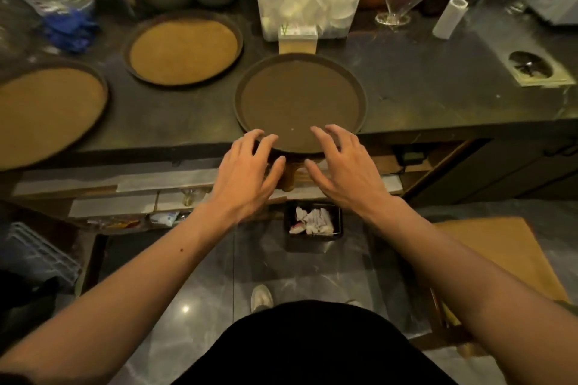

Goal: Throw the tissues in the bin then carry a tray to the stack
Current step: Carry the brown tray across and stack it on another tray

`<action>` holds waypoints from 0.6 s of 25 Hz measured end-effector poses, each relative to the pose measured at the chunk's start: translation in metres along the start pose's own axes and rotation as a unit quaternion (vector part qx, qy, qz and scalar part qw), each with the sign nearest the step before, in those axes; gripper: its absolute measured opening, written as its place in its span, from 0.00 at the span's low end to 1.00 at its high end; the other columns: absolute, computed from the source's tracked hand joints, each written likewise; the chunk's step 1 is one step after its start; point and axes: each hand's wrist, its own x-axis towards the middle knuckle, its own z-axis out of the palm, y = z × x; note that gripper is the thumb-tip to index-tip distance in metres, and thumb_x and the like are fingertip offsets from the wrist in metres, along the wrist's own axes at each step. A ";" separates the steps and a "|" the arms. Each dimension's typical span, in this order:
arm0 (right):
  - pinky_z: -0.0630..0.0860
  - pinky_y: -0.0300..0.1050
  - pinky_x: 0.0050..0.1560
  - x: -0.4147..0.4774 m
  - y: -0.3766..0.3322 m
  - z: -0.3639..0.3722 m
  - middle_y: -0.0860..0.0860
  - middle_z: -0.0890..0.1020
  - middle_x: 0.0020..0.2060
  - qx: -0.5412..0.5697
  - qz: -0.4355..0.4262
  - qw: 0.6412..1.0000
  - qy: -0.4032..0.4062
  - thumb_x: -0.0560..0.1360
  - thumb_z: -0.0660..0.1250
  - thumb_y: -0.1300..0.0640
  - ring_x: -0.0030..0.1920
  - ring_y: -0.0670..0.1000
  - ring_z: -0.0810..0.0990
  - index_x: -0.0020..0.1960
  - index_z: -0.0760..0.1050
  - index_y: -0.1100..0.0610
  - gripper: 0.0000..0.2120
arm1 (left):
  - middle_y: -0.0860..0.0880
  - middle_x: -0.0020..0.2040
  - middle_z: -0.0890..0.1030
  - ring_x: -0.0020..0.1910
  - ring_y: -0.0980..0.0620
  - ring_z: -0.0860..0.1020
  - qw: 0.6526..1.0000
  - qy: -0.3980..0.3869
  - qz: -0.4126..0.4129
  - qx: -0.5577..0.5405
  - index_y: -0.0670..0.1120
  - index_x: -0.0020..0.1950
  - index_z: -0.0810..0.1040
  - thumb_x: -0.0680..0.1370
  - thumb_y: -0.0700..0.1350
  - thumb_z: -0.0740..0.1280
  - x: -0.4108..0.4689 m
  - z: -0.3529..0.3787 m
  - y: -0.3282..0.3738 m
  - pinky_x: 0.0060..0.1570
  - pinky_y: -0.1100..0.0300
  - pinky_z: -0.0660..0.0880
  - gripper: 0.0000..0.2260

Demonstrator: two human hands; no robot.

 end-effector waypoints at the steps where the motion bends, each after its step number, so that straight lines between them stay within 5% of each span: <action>1: 0.72 0.57 0.64 0.009 -0.002 -0.001 0.59 0.68 0.70 -0.007 0.004 1.000 0.007 0.78 0.58 0.41 0.68 0.59 0.69 0.75 0.60 0.53 0.29 | 0.41 0.70 0.69 0.68 0.42 0.68 1.000 0.004 0.001 0.002 0.46 0.71 0.67 0.80 0.56 0.56 0.007 -0.005 -0.004 0.63 0.46 0.71 0.22; 15: 0.75 0.55 0.60 0.083 0.063 -0.005 0.59 0.67 0.70 -0.006 0.075 0.997 0.033 0.78 0.59 0.41 0.68 0.59 0.69 0.75 0.59 0.53 0.30 | 0.41 0.71 0.67 0.69 0.42 0.67 1.000 -0.019 -0.003 0.016 0.48 0.72 0.66 0.80 0.58 0.55 0.099 0.012 -0.019 0.61 0.46 0.71 0.24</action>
